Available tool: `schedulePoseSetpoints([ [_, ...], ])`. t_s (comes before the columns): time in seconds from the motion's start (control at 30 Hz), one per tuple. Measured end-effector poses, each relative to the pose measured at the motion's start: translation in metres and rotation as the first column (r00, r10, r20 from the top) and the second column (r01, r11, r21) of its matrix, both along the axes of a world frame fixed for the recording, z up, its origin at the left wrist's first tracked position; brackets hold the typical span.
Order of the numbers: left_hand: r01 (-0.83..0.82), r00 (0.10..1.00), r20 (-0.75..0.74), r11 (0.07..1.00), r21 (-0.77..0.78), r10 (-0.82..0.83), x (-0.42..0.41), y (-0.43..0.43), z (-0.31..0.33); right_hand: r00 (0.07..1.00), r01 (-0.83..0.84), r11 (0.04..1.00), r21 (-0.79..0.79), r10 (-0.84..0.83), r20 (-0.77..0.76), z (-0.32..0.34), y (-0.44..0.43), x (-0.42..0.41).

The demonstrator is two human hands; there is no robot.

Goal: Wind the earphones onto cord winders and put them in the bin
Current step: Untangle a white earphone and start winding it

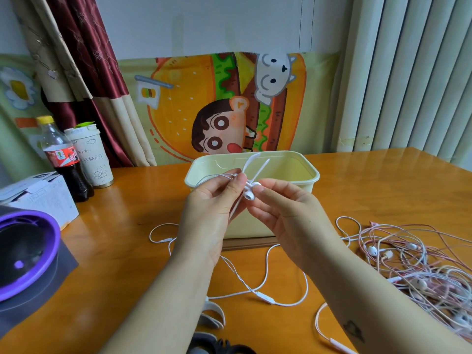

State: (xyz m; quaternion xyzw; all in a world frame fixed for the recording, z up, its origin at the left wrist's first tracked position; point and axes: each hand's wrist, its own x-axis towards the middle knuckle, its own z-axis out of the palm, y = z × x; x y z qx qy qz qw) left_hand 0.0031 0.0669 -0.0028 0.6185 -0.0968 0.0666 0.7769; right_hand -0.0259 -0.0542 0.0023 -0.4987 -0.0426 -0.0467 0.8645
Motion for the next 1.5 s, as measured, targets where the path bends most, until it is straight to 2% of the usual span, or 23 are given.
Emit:
schedulePoseSetpoints([
  [0.13, -0.053, 0.998, 0.038, 0.997, 0.062, 0.050, 0.000, 0.000, 0.000, 0.999, 0.040, 0.996, -0.083, -0.037, 0.039, 0.001, -0.002, -0.001],
  [0.47, -0.101, 0.995, 0.014, 0.995, 0.010, 0.101, -0.002, -0.001, 0.000, 0.989, 0.057, 0.971, -0.230, -0.023, 0.147, 0.006, -0.001, -0.003],
  [0.63, -0.083, 0.996, -0.017, 0.996, -0.030, 0.083, -0.003, -0.004, 0.000, 0.957, 0.242, 0.858, -0.454, -0.133, 0.258, 0.007, -0.002, -0.005],
  [0.83, -0.068, 0.998, -0.018, 0.997, -0.040, 0.067, -0.004, -0.005, 0.000, 0.931, 0.329, 0.800, -0.501, -0.185, 0.316, 0.005, 0.001, -0.006],
  [0.9, -0.079, 0.997, -0.003, 0.996, -0.035, 0.079, -0.004, -0.004, 0.001, 0.942, 0.292, 0.834, -0.469, -0.168, 0.289, 0.006, 0.000, -0.006],
  [1.0, -0.078, 0.997, 0.022, 0.997, -0.003, 0.078, -0.005, -0.004, 0.001, 0.977, 0.162, 0.942, -0.293, -0.111, 0.182, 0.007, -0.001, -0.006],
  [1.17, -0.048, 0.999, 0.021, 0.998, -0.048, 0.049, -0.008, -0.008, 0.001, 0.997, -0.002, 0.995, -0.101, 0.009, 0.073, 0.006, 0.000, -0.005],
  [1.5, 0.026, 0.999, 0.024, 0.997, -0.069, -0.025, -0.011, -0.009, 0.004, 0.999, 0.021, 0.997, -0.070, -0.018, 0.045, 0.005, -0.003, -0.003],
])
